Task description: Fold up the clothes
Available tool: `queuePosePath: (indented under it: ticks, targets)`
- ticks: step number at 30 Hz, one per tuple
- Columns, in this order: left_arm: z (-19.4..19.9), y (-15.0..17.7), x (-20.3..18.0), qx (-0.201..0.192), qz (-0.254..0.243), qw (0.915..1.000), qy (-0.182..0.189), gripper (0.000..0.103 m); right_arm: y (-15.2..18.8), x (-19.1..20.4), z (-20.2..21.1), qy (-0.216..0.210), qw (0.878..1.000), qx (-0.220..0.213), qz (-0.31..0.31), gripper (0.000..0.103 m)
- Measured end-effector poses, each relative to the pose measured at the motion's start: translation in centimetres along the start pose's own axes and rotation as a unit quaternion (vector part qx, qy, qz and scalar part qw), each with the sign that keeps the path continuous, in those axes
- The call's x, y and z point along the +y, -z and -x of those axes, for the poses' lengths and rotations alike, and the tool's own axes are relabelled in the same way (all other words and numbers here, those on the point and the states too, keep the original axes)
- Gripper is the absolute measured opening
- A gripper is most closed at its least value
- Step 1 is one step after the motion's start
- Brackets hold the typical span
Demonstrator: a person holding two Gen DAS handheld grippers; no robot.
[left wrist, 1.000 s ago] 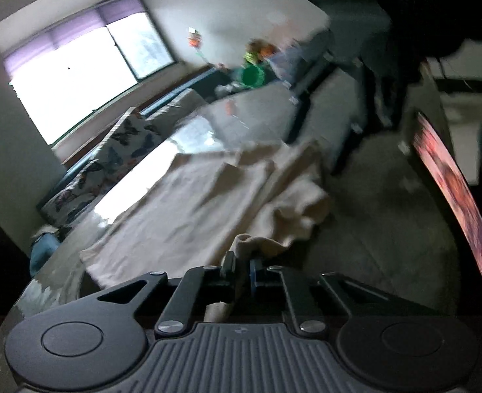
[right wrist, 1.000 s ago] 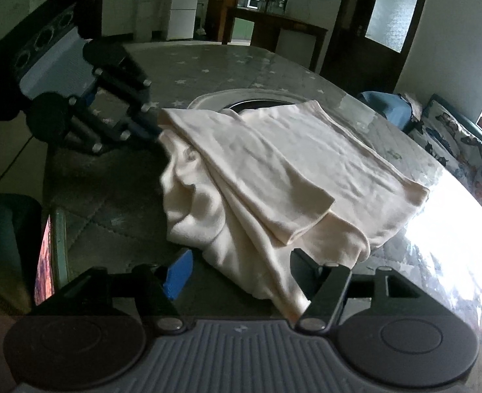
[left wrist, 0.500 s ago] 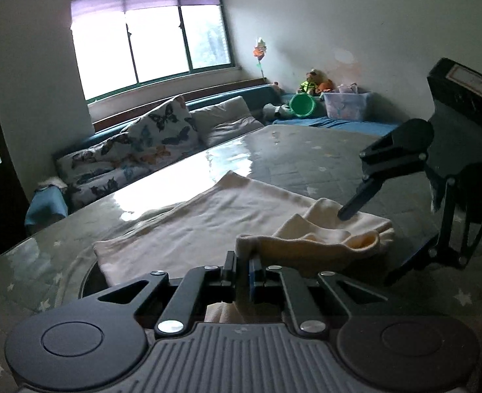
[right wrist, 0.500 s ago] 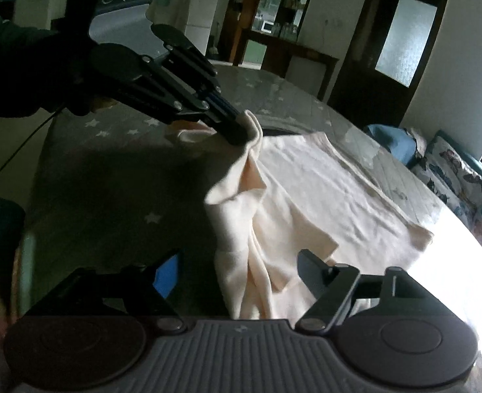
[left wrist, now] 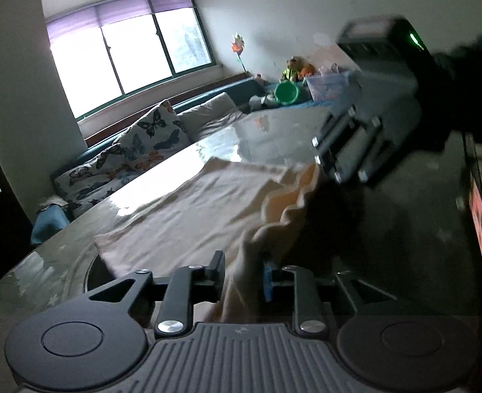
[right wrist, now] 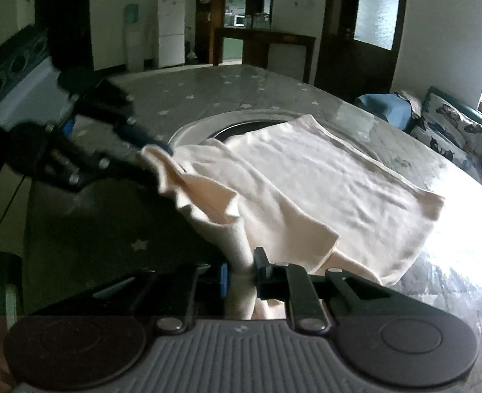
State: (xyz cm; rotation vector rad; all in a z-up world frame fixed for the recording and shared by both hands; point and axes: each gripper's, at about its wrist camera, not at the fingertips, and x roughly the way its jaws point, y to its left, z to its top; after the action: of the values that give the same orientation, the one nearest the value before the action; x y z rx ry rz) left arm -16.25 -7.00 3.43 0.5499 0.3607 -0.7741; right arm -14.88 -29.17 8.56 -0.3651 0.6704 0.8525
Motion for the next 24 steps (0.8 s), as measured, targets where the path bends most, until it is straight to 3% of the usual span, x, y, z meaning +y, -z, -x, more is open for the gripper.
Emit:
queuePosePath:
  ticks: [5,8,19,21,23,24]
  targets:
    - [0.6,1.5,-0.8,0.016,-0.023,0.9992,-0.027,0.035,-0.2,-0.3,0.5,-0.006,1.000,-0.006,-0.022,0.013]
    - [0.5,2.0,-0.9,0.016,-0.031,0.9985,-0.043,0.050,-0.5,-0.5,0.8,-0.006,0.999,-0.010,-0.033,0.013]
    - [-1.5,2.0,-1.6,0.027,-0.032,0.9978,-0.051,0.050,-1.2,-1.2,1.3,-0.007,0.997,-0.025,-0.068,0.013]
    - [-1.5,2.1,-1.3,0.030,-0.028,0.9980,-0.048,0.047,-1.2,-1.3,1.4,-0.007,0.997,-0.027,-0.071,0.013]
    - [-1.5,2.3,-0.7,0.037,-0.021,0.9982,-0.043,0.026,-1.1,-1.2,1.4,-0.008,0.997,-0.027,-0.071,0.013]
    - [-1.4,2.4,-0.5,0.039,-0.016,0.9983,-0.041,0.025,-1.1,-1.1,1.3,-0.010,0.997,-0.027,-0.070,0.013]
